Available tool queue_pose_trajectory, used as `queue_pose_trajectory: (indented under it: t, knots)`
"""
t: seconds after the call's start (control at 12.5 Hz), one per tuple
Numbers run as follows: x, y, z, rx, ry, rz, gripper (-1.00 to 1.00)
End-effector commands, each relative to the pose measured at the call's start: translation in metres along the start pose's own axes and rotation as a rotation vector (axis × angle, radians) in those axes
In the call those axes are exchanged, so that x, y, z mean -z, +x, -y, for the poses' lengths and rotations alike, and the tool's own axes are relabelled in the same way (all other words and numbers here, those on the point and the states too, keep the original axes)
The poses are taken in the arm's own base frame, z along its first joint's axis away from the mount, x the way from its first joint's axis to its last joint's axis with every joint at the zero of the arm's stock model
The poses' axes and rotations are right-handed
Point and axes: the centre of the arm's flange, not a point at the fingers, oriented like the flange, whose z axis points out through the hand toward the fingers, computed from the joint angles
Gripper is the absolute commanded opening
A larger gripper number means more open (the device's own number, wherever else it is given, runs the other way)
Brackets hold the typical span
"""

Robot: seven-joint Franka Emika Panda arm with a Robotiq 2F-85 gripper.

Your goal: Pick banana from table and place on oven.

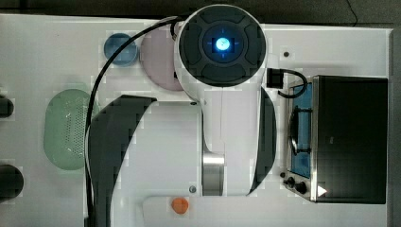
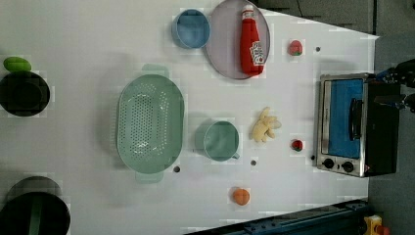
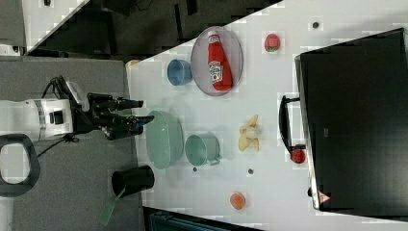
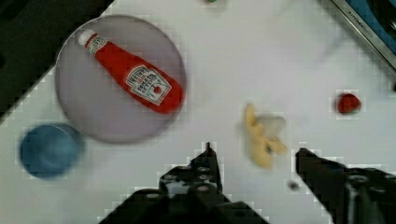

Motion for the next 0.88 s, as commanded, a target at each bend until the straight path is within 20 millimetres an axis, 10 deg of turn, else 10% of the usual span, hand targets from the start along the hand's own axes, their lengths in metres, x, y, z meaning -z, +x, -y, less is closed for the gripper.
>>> queue_pose_trajectory:
  t: [0.08, 0.24, 0.48, 0.88]
  knots:
    - [0.079, -0.087, -0.128, -0.105, 0.034, -0.008, 0.59]
    - [0.079, -0.088, -0.128, -0.104, 0.034, -0.008, 0.99]
    - [0.064, -0.081, -0.120, -0.102, 0.018, 0.005, 1.00]
    - [-0.029, -0.048, -0.083, -0.100, -0.063, 0.075, 1.00]
